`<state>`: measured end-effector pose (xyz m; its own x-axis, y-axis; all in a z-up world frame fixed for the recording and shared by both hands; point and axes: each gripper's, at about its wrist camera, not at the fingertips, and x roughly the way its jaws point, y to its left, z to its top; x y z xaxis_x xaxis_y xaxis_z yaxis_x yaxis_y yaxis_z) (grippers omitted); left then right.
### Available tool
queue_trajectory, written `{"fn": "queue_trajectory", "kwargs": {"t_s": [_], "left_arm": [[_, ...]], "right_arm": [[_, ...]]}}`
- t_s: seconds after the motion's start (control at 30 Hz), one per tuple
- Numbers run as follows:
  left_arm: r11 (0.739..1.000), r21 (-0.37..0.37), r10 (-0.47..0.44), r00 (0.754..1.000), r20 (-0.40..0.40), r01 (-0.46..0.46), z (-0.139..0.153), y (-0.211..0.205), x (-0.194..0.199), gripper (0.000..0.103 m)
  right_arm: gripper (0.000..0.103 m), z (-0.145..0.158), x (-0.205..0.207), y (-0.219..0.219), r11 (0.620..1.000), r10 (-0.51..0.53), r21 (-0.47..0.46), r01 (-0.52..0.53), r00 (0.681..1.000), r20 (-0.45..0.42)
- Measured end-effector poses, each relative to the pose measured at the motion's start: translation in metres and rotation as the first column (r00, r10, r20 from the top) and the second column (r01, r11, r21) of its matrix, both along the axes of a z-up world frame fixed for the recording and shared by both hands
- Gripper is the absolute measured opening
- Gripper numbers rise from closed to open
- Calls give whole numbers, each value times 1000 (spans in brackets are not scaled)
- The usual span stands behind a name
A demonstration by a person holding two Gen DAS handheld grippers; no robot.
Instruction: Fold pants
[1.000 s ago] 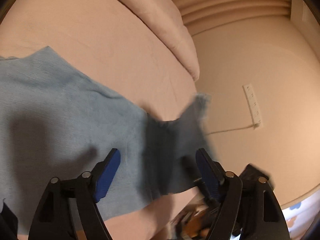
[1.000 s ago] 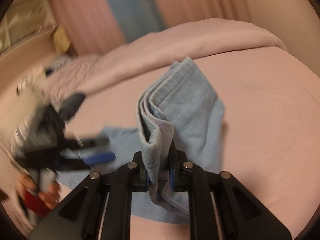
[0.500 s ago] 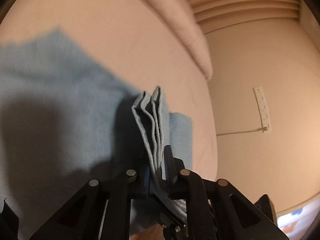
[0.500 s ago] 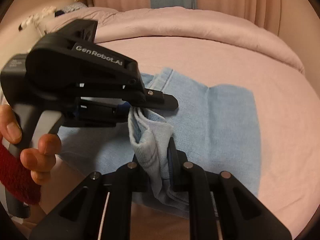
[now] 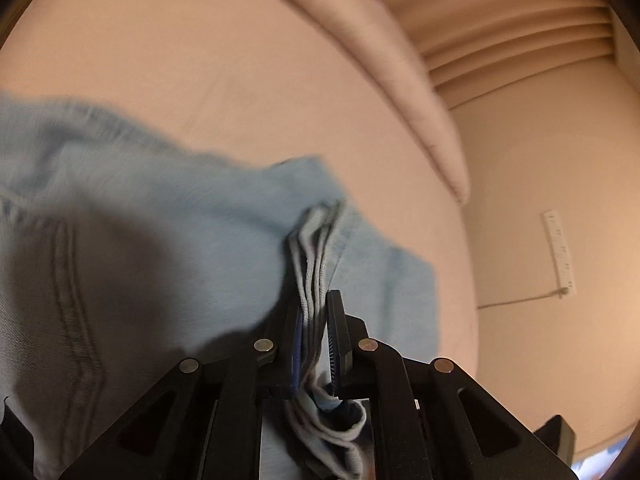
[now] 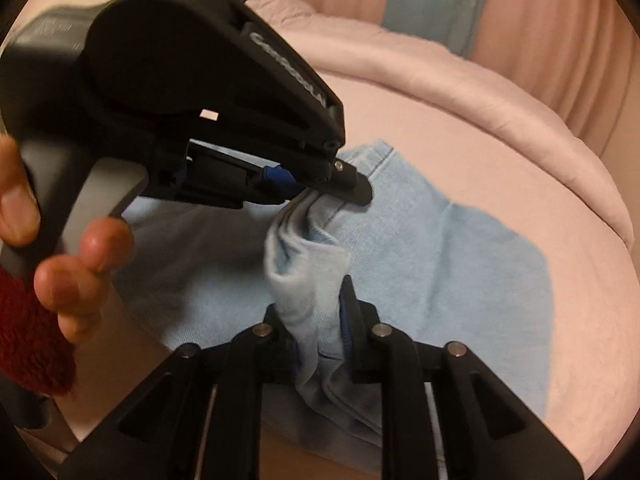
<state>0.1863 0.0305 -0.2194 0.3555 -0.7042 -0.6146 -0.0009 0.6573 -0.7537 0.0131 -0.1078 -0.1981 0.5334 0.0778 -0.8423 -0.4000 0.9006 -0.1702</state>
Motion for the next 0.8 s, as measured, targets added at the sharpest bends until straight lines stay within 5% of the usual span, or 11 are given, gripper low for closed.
{"fn": "queue_trajectory", "kwargs": {"t_s": [0.1,0.17,0.33,0.43,0.63,0.8], "left_arm": [[1000,-8,23,1000,5,-23,5,6,-3,8],[998,51,27,999,29,-29,12,14,-8,8],[970,240,-14,985,172,-28,52,20,-26,8],[966,252,-113,965,235,51,70,-2,-41,8],[921,242,-363,896,256,305,70,-96,-64,8],[870,273,-477,841,257,410,61,-165,-74,8]], "right_arm": [[38,-2,-1,1,1000,15,0,-15,1000,-24],[52,6,-7,-3,998,33,51,-31,998,-56],[53,50,-19,-52,968,-10,248,36,994,-106],[53,82,-16,-116,902,-145,393,176,984,-107],[33,90,5,-204,813,-382,422,401,914,-133],[30,73,37,-207,837,-357,374,400,916,-182]]}}
